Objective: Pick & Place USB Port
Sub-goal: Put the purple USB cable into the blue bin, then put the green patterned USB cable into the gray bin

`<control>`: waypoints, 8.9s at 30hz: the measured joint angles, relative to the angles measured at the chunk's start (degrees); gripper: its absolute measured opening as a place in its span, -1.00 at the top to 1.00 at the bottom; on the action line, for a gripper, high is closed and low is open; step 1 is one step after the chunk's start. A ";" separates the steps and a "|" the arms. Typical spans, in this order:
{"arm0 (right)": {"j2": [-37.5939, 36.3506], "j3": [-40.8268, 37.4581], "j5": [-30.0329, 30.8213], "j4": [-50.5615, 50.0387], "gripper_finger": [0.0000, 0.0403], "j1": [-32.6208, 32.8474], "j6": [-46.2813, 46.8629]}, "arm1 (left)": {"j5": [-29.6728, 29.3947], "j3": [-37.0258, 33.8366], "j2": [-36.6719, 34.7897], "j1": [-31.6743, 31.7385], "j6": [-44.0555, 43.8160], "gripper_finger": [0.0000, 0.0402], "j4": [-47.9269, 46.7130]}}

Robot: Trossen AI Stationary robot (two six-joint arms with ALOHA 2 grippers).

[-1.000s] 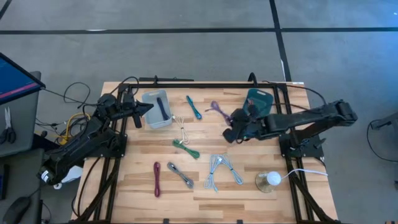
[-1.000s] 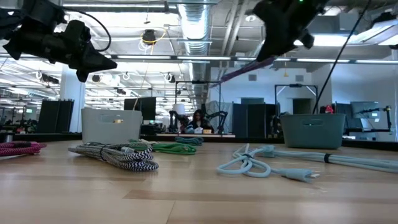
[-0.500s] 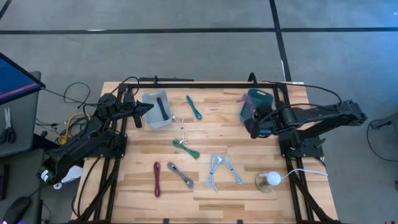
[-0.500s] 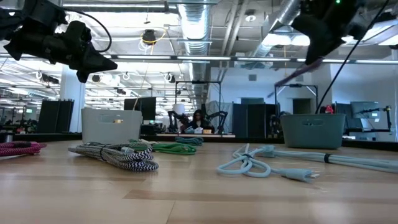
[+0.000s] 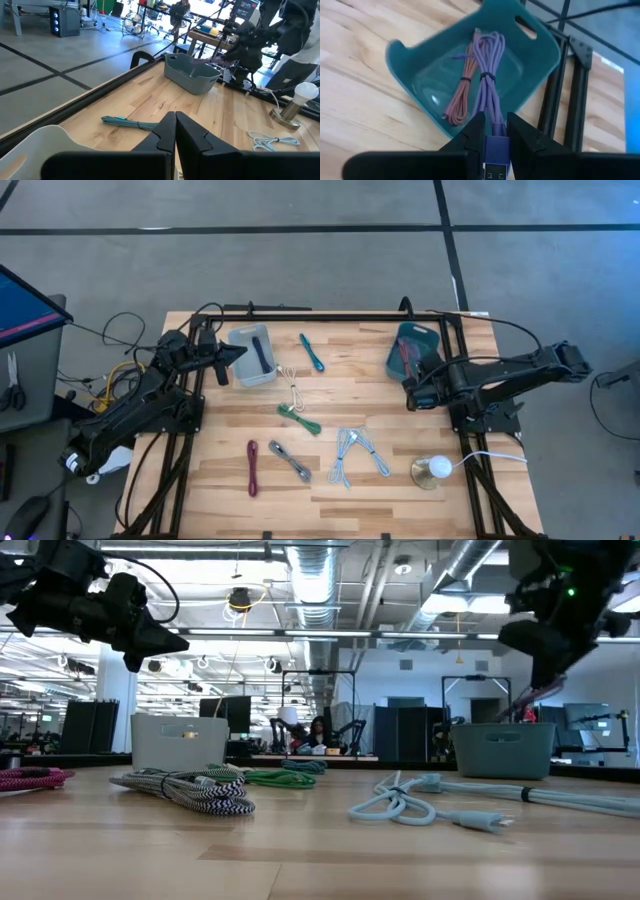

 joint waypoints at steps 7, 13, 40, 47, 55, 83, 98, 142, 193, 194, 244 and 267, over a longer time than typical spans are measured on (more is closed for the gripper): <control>-3.42 -5.21 0.39 8.49 0.77 -3.16 -5.30 | 0.00 0.00 0.00 0.01 0.00 0.95 0.24; -4.41 -7.43 -0.02 17.90 0.77 -10.21 -16.82 | 0.01 0.00 0.00 0.01 -0.02 0.95 0.39; -4.37 -10.09 -8.73 27.14 0.09 -22.27 -30.11 | 0.00 0.00 0.00 0.02 -0.02 0.95 0.39; -4.35 -3.96 -17.45 27.45 0.11 -20.66 -35.61 | 0.02 0.00 0.00 0.02 -0.02 0.95 0.35; -4.37 1.34 -23.75 30.70 0.31 -15.35 -36.13 | 0.01 0.00 0.00 0.00 -0.02 0.95 0.35; 13.72 1.46 -28.22 70.63 0.42 -10.01 -52.86 | 0.00 0.01 0.03 0.01 -0.04 0.95 0.42; 23.20 1.46 -28.13 81.07 0.37 -13.25 -56.45 | 0.23 0.02 1.46 -0.90 -0.16 0.95 1.51; -26.17 -24.40 -20.52 77.85 0.98 -5.56 -69.07 | -15.84 15.87 43.66 -23.43 42.33 0.61 22.84; -51.28 -40.66 -20.68 76.89 1.00 -3.61 -66.95 | -30.46 62.23 80.30 -29.27 60.94 0.41 -28.93; -51.28 -40.66 -20.68 76.89 1.00 -3.61 -66.95 | -30.45 62.22 80.43 -29.27 60.91 0.42 -28.97; -51.28 -40.60 -20.68 77.52 1.00 -3.63 -67.21 | -24.81 62.25 93.75 -29.24 51.76 0.32 -23.53; -51.26 -40.60 -20.66 78.27 1.00 -3.64 -68.45 | -35.80 61.94 81.21 -29.24 54.04 0.85 -16.43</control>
